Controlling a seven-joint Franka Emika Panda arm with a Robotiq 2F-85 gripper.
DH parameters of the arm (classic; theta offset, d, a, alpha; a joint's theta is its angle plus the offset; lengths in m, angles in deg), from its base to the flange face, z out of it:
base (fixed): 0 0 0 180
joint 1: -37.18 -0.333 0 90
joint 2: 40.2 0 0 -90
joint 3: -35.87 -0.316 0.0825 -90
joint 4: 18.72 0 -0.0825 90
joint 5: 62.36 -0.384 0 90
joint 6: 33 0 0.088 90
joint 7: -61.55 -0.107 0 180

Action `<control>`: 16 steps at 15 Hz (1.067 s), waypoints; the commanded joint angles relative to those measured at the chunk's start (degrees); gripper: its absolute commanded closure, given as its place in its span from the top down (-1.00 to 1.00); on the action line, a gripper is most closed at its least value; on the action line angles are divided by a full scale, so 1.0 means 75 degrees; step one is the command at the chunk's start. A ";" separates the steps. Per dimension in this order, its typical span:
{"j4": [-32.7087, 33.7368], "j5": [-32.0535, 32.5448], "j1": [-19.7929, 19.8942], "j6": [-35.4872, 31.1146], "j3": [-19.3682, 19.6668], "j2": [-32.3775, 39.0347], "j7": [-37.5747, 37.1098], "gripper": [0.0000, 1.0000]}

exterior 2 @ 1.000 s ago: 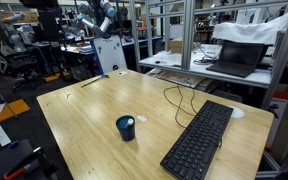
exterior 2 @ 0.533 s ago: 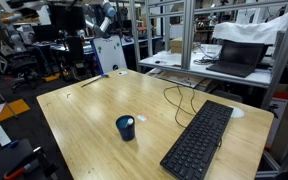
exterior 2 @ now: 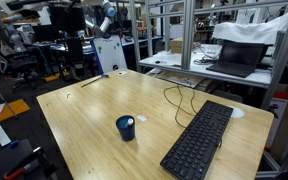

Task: Remove the marker from the cup and put it on the table

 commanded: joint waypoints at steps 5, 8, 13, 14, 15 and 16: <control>-0.0070 -0.1009 0.0196 -0.1825 -0.0083 0.0929 -0.1929 1.00; -0.0011 -0.0585 0.0421 -0.2525 -0.0079 0.1518 -0.3232 1.00; 0.0208 -0.0312 0.0665 -0.2808 0.0359 0.2436 -0.4831 1.00; 0.0264 -0.0448 0.0651 -0.2819 0.0486 0.2613 -0.4964 1.00; 0.0331 -0.0619 0.0614 -0.2801 0.0603 0.2754 -0.5031 1.00; 0.0375 -0.0710 0.0570 -0.2917 0.0669 0.2910 -0.5181 1.00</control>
